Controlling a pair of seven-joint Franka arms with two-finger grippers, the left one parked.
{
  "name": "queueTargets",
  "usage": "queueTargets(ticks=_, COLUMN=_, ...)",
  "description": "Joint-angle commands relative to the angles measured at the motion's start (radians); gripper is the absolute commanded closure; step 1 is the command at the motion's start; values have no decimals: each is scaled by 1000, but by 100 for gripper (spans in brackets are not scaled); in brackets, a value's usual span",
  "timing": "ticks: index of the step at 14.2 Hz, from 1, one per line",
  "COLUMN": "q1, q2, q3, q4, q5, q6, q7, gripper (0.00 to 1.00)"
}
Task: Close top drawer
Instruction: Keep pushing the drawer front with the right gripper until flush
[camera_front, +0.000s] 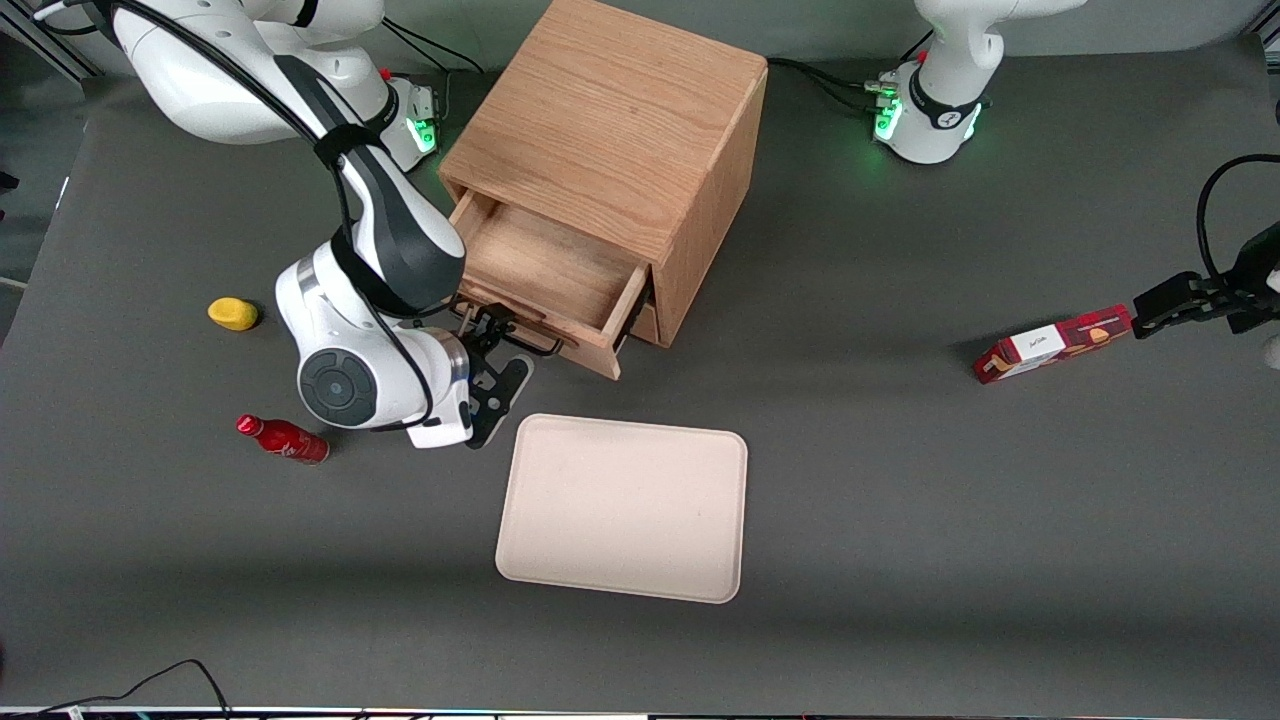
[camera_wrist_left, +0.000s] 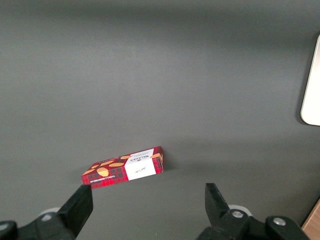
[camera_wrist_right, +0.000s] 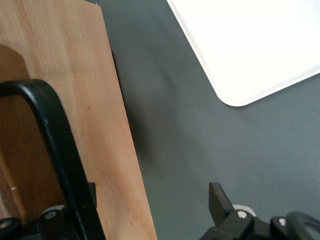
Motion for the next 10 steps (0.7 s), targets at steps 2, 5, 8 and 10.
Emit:
queueTargets(ticks=2, q1=2, q2=-53, q3=22, q4=-81, q5=0, q6=44, q7=56, gripper=0)
queueTargets(ticks=5, q1=2, q2=-69, q3=38, q4=-113, q5=2, q6=62, q7=70, gripper=0)
queueTargets(ticks=8, q1=2, q2=-83, q3=50, q4=-139, q5=2, q6=67, q7=71, gripper=0)
queueTargets(ticks=10, q1=2, q2=-92, q3=61, q4=-157, q5=2, q6=68, q7=99, gripper=0)
